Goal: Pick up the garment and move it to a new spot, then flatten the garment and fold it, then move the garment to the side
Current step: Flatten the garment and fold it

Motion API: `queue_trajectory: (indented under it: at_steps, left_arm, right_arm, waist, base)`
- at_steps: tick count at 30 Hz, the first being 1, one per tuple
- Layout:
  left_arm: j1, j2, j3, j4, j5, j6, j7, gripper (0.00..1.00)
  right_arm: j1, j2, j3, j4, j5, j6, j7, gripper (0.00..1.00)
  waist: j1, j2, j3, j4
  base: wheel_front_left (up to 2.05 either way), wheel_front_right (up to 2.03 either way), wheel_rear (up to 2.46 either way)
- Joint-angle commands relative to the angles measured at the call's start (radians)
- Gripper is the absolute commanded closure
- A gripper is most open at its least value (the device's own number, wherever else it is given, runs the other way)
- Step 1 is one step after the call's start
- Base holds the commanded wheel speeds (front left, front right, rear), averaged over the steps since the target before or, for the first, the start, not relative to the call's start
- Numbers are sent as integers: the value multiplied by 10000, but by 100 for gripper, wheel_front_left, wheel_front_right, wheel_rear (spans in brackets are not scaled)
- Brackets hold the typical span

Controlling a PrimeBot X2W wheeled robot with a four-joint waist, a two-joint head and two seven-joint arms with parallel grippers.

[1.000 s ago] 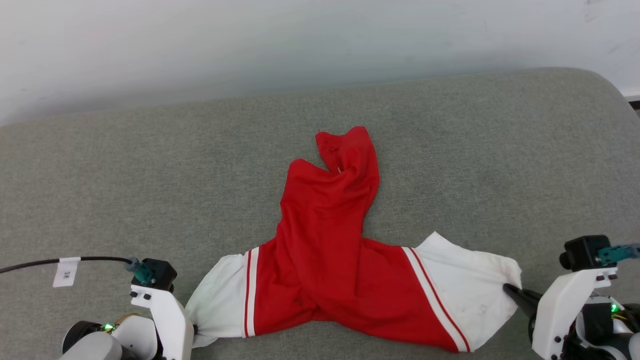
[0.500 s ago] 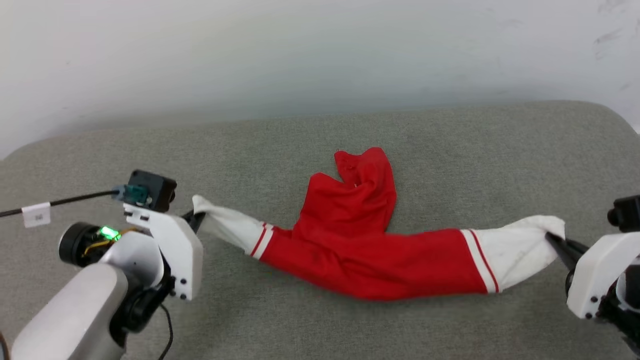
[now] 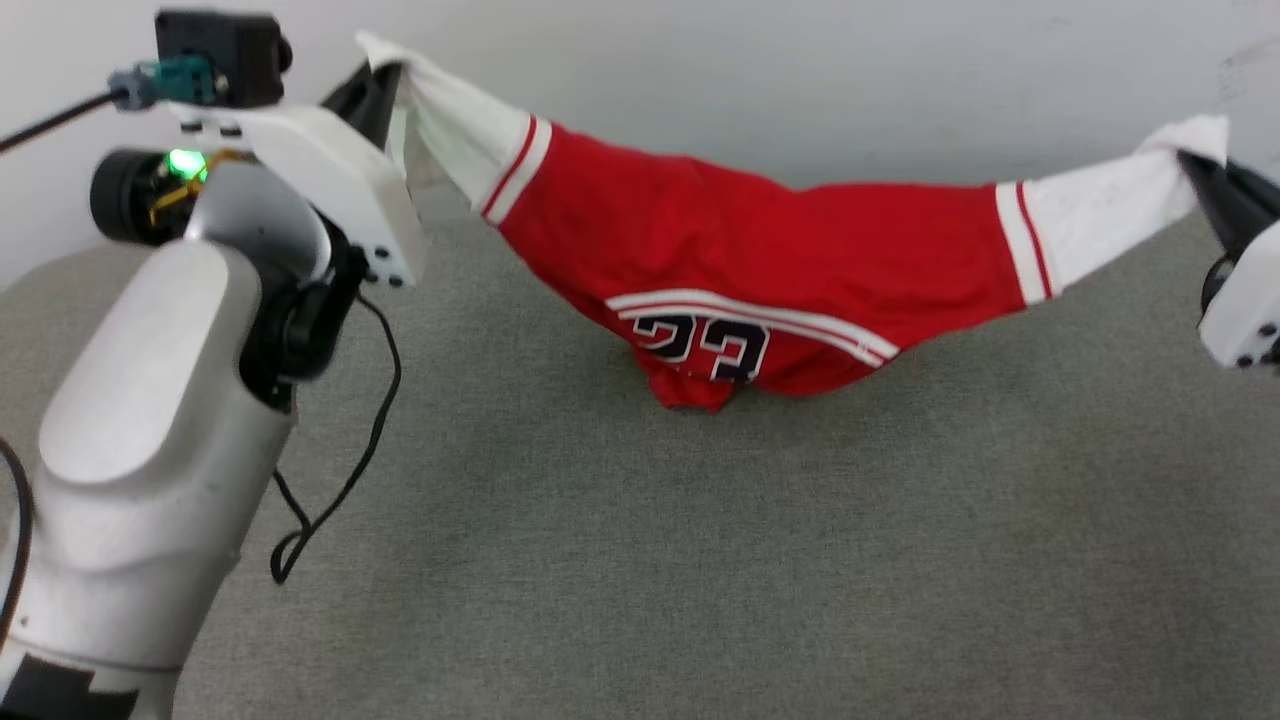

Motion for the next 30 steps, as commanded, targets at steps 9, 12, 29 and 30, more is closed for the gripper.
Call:
queue_trajectory:
  at_steps: [9, 12, 29, 30]
  left_arm:
    - [-3888, -631, 114, 2394, 983, -340, -1384, 100]
    - [-4926, -627, 119, 3055, 1275, -440, -1836, 100]
    - [-8311, -567, 371, 4624, 1760, -855, -3551, 100]
    - [-8393, -580, 372, 4686, 1757, -865, -3610, 100]
  right_arm:
    - [-4098, -475, 767, 1661, -122, -3, -1141, 100]
    - [-5330, -509, 1071, 2291, -243, -3, -1683, 100]
    - [-9986, -495, 2575, 4794, -519, -3, -4228, 100]
    - [-10146, -493, 2689, 4903, -496, -3, -4304, 100]
  waist:
    - [0, -1, 1717, -192]
    - [0, -1, 2199, -299]
    - [0, -1, 4558, -682]
    - [0, -1, 4690, -679]
  base:
    - [0, 0, 0]
    - [0, 0, 0]
    - [0, 0, 0]
    - [0, 0, 0]
